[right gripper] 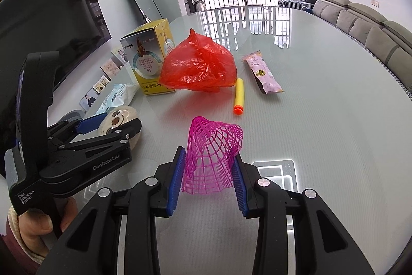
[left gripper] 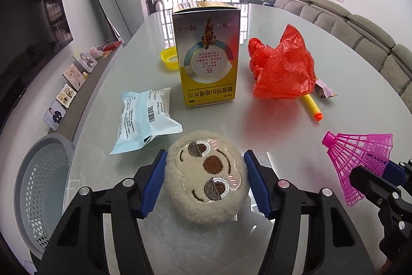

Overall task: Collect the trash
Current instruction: 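Grasp the pink shuttlecock with the right gripper while the left gripper grasps the beige plush, then carry plush and shuttlecock over the grey basket and open both grippers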

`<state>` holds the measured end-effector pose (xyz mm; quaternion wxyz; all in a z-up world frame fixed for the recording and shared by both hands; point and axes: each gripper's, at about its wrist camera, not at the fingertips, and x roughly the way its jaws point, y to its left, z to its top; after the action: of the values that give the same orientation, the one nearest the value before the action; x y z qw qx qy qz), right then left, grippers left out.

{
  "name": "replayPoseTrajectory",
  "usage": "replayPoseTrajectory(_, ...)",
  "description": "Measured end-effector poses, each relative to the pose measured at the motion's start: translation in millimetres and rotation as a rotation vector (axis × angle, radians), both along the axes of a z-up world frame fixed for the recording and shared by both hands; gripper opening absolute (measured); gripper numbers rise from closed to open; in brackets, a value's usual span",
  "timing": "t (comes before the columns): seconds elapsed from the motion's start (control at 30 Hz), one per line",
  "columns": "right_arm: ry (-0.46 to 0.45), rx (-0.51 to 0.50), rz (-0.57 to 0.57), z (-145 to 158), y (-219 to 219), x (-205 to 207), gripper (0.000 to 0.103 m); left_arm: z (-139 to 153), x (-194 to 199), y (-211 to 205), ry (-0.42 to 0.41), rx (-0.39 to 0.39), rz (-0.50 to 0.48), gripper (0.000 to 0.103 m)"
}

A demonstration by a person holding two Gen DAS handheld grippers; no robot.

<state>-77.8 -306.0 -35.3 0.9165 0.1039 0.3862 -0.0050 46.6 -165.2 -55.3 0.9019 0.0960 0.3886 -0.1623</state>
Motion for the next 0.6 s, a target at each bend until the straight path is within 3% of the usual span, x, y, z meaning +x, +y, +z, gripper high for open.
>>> replayPoseTrajectory(0.33, -0.011, -0.011, -0.004, 4, 25, -8, 0.035, 16, -27, 36, -0.024, -0.051, -0.021, 0.056)
replayPoseTrajectory(0.6, -0.032, -0.024, 0.054, 14, 68, -5, 0.035, 37, -41, 88, -0.083, -0.078, 0.042, 0.055)
